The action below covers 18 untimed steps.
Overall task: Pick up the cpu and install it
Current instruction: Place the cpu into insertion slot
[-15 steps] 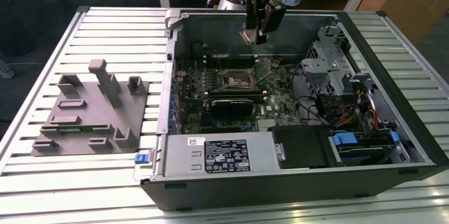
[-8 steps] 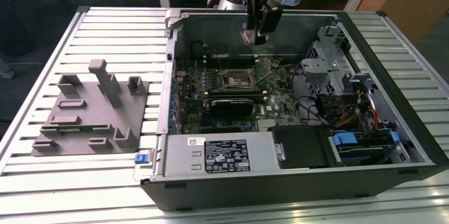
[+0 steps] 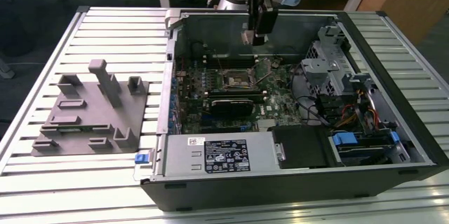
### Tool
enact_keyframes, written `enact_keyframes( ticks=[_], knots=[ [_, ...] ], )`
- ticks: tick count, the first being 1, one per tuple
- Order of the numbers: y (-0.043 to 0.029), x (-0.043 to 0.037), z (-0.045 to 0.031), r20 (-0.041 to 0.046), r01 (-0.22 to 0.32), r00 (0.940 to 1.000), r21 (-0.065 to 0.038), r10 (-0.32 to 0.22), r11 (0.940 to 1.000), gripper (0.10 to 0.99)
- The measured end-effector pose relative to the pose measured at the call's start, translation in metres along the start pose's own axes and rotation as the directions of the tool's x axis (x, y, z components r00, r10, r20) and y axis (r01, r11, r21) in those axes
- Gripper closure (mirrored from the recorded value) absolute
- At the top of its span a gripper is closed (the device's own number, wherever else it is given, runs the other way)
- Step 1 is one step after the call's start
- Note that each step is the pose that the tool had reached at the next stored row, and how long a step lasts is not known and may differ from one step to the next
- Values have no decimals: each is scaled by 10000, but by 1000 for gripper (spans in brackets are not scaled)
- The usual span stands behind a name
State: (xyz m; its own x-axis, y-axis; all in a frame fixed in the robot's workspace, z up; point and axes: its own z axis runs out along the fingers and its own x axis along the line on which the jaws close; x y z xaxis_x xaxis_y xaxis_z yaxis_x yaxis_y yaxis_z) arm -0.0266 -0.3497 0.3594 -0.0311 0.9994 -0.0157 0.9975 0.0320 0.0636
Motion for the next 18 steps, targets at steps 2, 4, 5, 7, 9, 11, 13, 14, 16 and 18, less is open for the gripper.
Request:
enact_keyframes(
  ticks=[2,4,5,7,9,11,13,14,16,18],
  knots=[
    [0,4,3,17,-233,9997,4,233,9997,557],
    [0,20,9,22,-338,9994,5,338,9994,557],
    [0,36,12,24,-346,9994,7,345,9994,557],
    [1,67,20,22,-345,9994,9,345,9994,557],
    [-5,92,29,23,-345,9994,10,345,9994,557],
    [-10,105,43,15,-343,9994,8,343,9994,557],
    [-16,106,59,-1,-260,9997,8,260,9997,557],
    [-17,107,66,-13,-114,9999,6,114,9999,557],
    [-19,107,79,-34,189,9998,1,-189,9998,557],
    [-19,108,99,-41,291,9996,-1,-291,9996,557]
  ],
)
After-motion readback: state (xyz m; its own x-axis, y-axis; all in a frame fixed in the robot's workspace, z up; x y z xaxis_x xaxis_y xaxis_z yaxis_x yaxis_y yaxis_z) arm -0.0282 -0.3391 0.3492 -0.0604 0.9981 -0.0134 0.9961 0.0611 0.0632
